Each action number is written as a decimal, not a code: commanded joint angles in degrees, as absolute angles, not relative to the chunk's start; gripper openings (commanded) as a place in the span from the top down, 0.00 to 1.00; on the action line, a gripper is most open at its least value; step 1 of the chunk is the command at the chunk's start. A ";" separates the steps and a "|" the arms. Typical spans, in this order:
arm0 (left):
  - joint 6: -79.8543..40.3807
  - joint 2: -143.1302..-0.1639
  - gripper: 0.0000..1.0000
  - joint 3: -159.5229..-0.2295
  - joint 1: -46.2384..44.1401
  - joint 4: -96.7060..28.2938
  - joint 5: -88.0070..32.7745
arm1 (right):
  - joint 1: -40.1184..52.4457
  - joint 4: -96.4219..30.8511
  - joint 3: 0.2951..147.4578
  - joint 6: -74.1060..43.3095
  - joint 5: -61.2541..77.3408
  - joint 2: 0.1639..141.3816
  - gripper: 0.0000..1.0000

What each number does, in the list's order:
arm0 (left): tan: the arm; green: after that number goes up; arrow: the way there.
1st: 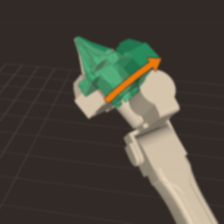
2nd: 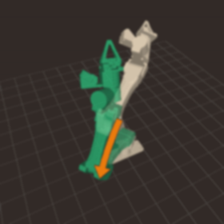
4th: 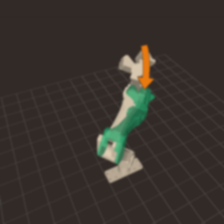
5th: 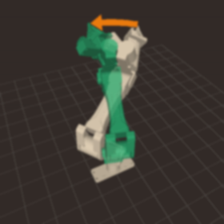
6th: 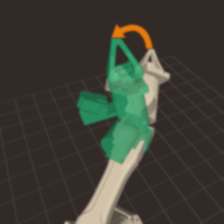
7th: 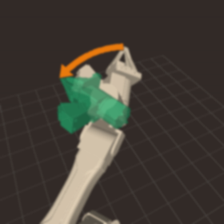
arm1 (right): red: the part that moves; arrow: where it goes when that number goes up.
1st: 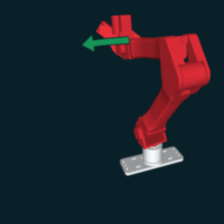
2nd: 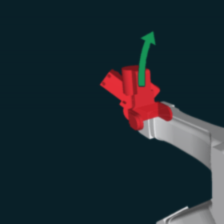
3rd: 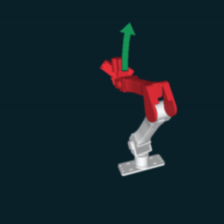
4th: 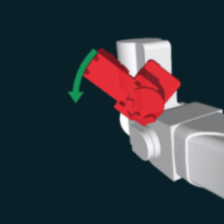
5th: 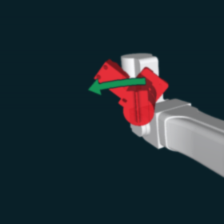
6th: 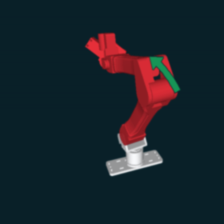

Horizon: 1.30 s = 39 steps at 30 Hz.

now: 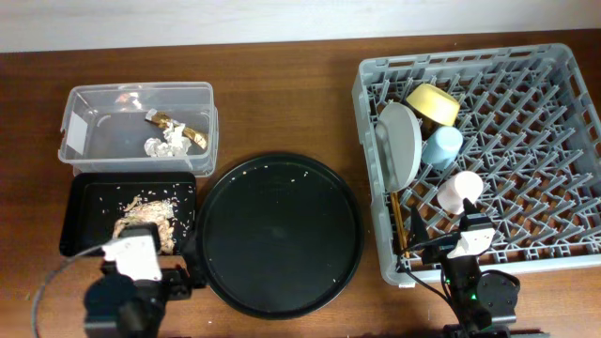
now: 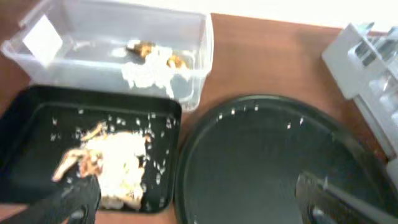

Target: Sort waste into correct bins and load items into the dishwasher rack

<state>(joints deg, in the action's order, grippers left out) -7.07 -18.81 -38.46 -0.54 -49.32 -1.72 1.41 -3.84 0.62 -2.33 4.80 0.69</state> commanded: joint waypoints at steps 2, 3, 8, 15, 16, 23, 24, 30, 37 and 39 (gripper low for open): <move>-6.79 -8.93 0.01 -22.98 -2.57 -35.55 -2.37 | 1.15 -4.05 0.32 -1.93 5.32 0.43 0.01; -6.76 -7.44 0.01 -20.60 -2.92 -32.56 -2.37 | 1.15 -4.08 0.32 -1.93 5.32 0.43 0.01; -6.74 -0.23 0.01 -4.82 -3.97 -6.76 -1.74 | 1.15 -4.08 0.32 -1.93 5.32 0.43 0.01; -6.09 -0.27 0.01 -0.54 -3.97 -4.75 -0.62 | 1.15 -4.05 0.32 -1.93 5.32 0.43 0.01; -6.09 -0.27 0.01 -0.54 -3.97 -4.75 -0.62 | 1.15 -4.08 0.32 -1.93 5.32 0.43 0.01; -6.11 -0.30 0.01 -0.54 -3.97 -4.78 -0.62 | 1.15 -4.08 0.32 -1.93 5.32 0.43 0.01; -6.09 -0.30 0.01 -0.54 -3.97 -4.78 -0.62 | 1.15 -4.08 0.32 -1.93 5.32 0.43 0.01; -6.09 -0.30 0.01 -0.54 -3.97 -4.78 -0.62 | 1.15 -4.08 0.32 -1.93 5.32 0.43 0.01; -6.11 -0.30 0.01 -0.54 -3.97 -4.78 -0.62 | 1.15 -4.05 0.32 -1.93 5.32 0.43 0.01; -6.09 -0.30 0.01 -0.54 -3.97 -4.75 -0.62 | 1.15 -4.08 0.32 -1.93 5.32 0.43 0.01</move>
<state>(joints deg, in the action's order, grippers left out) -7.03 -0.69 -0.95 -3.75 -4.75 -1.06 1.41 -3.84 0.62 -2.31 4.80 0.69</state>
